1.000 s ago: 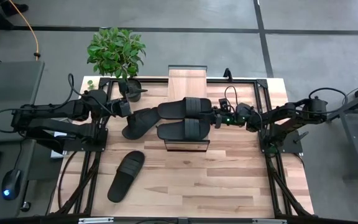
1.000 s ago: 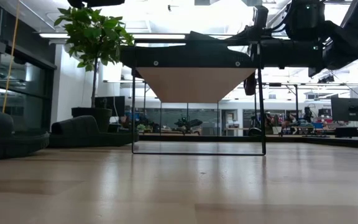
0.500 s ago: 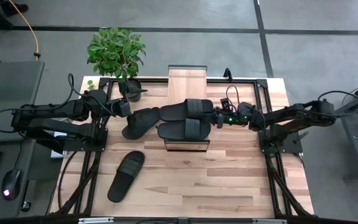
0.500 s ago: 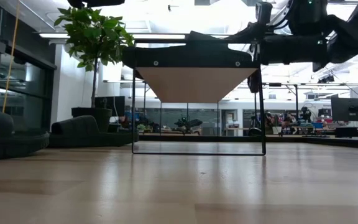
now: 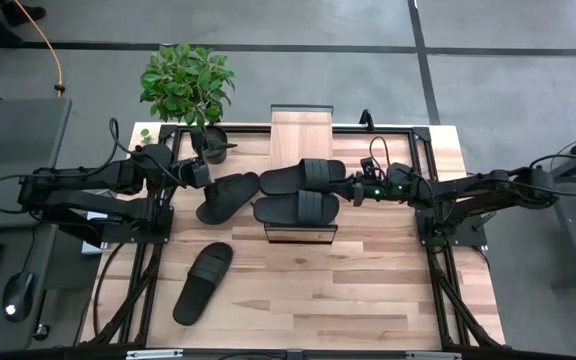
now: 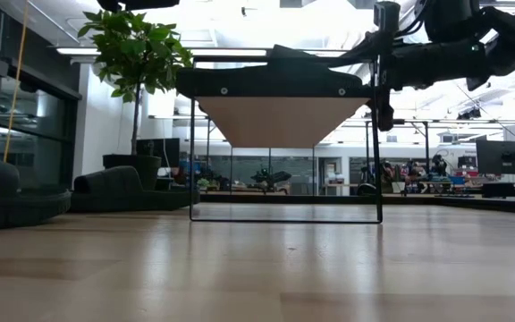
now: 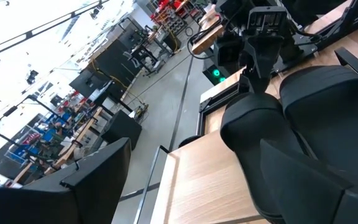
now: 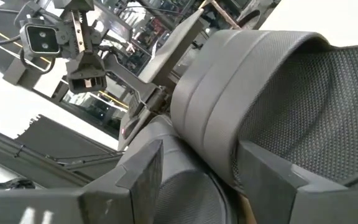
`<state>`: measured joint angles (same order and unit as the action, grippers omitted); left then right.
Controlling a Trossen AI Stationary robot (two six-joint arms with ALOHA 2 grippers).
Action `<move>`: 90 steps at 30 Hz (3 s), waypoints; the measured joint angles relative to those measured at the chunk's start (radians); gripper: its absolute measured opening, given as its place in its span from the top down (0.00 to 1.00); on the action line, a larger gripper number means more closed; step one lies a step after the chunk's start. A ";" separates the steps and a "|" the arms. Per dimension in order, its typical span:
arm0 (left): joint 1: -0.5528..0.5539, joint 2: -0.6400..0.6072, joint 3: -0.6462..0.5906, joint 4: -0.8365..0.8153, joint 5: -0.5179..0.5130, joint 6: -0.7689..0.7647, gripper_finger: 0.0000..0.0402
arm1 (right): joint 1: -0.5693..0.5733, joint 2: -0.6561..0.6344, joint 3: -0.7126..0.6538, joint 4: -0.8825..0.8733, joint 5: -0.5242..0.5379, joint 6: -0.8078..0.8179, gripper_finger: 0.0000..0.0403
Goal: Pick and place slides into the shelf
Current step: Put the bottom right black slipper on the shelf, then put the bottom black slipper on the shelf
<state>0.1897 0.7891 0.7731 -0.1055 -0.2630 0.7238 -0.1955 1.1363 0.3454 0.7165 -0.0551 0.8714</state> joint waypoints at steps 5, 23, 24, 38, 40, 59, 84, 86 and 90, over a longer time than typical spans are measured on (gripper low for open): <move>0.000 0.000 0.000 0.000 0.000 0.000 0.16 | 0.000 -0.001 0.000 -0.024 -0.004 -0.008 0.52; 0.000 0.001 0.000 -0.043 0.010 -0.189 0.16 | -0.079 -0.287 -0.001 -0.242 -0.005 -0.167 0.52; 0.000 0.002 0.000 -0.052 0.014 -0.208 0.16 | -0.079 -0.298 -0.001 -0.235 -0.005 -0.184 0.52; 0.000 0.046 0.001 -0.209 0.103 -0.571 0.16 | -0.079 -0.353 -0.001 -0.233 -0.027 -0.353 0.52; 0.000 0.057 0.001 -0.219 0.117 -0.602 0.16 | -0.079 -0.353 -0.001 -0.243 -0.027 -0.352 0.52; 0.000 0.087 0.001 -0.118 0.150 -0.615 0.16 | -0.079 -0.352 -0.001 -0.348 -0.027 -0.349 0.52; 0.000 0.087 0.000 -0.347 0.139 -0.704 0.16 | -0.079 -0.354 -0.001 -0.371 0.021 -0.200 0.52; 0.000 0.087 0.000 -0.373 0.139 -0.714 0.16 | -0.079 -0.354 -0.001 -0.371 0.030 -0.208 0.52; 0.000 0.087 0.000 -0.397 0.143 -0.762 0.16 | -0.079 -0.354 -0.001 -0.368 0.066 -0.214 0.52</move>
<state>0.1893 0.8761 0.7731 -0.5022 -0.1200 -0.0378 -0.2749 0.7825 0.3447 0.3482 0.0109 0.6578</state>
